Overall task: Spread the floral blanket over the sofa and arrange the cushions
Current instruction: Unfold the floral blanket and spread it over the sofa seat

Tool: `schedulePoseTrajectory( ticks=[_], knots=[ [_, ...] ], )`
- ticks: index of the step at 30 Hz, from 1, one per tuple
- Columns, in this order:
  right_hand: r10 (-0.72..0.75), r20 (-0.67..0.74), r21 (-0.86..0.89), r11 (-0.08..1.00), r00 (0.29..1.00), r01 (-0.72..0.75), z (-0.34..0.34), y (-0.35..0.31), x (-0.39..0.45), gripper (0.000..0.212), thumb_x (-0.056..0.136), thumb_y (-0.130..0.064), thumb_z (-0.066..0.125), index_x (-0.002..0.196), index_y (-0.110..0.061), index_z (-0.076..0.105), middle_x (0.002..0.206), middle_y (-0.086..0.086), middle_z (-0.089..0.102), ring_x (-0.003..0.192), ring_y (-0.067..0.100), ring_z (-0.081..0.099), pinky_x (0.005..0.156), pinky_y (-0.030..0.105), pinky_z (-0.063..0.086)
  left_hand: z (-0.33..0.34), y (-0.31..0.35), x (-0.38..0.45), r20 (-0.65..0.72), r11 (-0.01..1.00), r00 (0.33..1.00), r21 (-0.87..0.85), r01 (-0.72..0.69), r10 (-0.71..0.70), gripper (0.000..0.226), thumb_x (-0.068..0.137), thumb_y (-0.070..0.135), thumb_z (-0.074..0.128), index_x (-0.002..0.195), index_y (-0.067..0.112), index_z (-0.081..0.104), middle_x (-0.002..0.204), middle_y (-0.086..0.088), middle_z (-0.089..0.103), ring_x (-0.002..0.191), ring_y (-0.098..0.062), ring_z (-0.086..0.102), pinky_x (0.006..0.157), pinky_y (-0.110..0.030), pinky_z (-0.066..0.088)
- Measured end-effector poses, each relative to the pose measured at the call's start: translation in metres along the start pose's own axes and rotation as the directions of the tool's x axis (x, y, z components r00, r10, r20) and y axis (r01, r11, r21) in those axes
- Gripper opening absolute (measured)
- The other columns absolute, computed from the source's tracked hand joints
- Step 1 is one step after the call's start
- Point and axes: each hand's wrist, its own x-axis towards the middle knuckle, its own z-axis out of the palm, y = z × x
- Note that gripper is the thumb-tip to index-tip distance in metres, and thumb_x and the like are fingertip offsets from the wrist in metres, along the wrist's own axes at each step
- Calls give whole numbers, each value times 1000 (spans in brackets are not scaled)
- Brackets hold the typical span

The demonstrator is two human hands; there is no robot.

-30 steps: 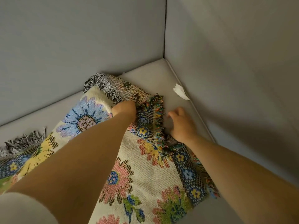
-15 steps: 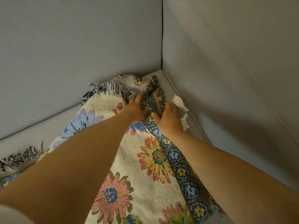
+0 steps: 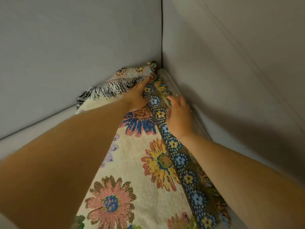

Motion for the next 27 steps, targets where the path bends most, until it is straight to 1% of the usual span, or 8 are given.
schedulePoseTrajectory(
  ticks=[6, 10, 14, 17, 20, 23, 25, 27],
  knots=[
    [121, -38, -19, 992, 992, -122, -5, 23, -80, 51, 95, -17, 46, 143, -8, 33, 149, 12, 35, 139, 29, 31, 116, 39, 23, 41, -13, -94, -222, 963, 975, 264, 49, 11, 40, 94, 11, 44, 134, 10, 45, 135, -13, 45, 125, -31, 44, 101, -43, 45],
    [334, 18, -45, 942, 942, -333, -6, 44, -150, 57, 93, -32, 49, 143, -8, 33, 145, 15, 40, 134, 33, 39, 109, 46, 34, 77, -8, -167, 6, 964, 997, 254, 79, -83, 33, 96, 18, 46, 128, 11, 49, 130, -10, 51, 118, -26, 52, 96, -37, 48],
    [580, 276, -2, 797, 766, -603, -10, 56, -205, 50, 88, -45, 54, 127, -13, 50, 122, 11, 62, 113, 33, 58, 93, 39, 46, 100, -8, -221, 265, 947, 951, 313, 68, -156, 41, 96, 22, 46, 136, 12, 44, 136, -10, 52, 124, -28, 52, 103, -37, 44],
    [539, 448, -32, 807, 713, -589, -27, 45, -228, 32, 89, -28, 58, 116, -11, 61, 104, 13, 66, 98, 28, 62, 81, 32, 45, 103, -4, -260, 343, 964, 928, 258, 55, -145, 39, 95, 27, 50, 130, 10, 47, 122, -15, 62, 110, -30, 60, 92, -35, 47],
    [456, 440, 151, 811, 773, -565, -46, 9, -227, 29, 89, -24, 59, 112, -6, 63, 95, 10, 63, 83, 20, 57, 67, 28, 43, 101, 7, -295, 412, 986, 907, 169, 17, -86, 62, 87, 41, 61, 135, 11, 38, 124, -15, 58, 111, -31, 58, 92, -38, 45],
    [381, 497, 458, 648, 780, -608, -64, -43, -220, 21, 90, -18, 59, 108, -7, 62, 96, 12, 63, 88, 24, 60, 87, 38, 52, 103, 24, -325, 359, 994, 928, 75, 76, -98, 85, 72, 50, 72, 139, 14, 34, 132, -10, 49, 120, -30, 52, 99, -44, 45],
    [293, 562, 603, 495, 774, -625, -77, -76, -225, 10, 93, -14, 56, 97, -8, 62, 87, 7, 67, 79, 21, 64, 78, 34, 55, 100, 32, -345, 208, 978, 969, -129, 163, -134, 63, 74, 47, 69, 124, 12, 50, 112, -9, 61, 105, -26, 63, 85, -39, 55],
    [223, 584, 669, 413, 781, -618, -87, -98, -229, 13, 95, -18, 52, 84, -16, 58, 67, -4, 64, 57, 7, 62, 55, 23, 49, 86, 36, -354, 78, 918, 973, -320, 232, -219, 18, 90, 30, 56, 86, 12, 57, 73, -3, 60, 62, -12, 66, 50, -17, 52]
  ],
)
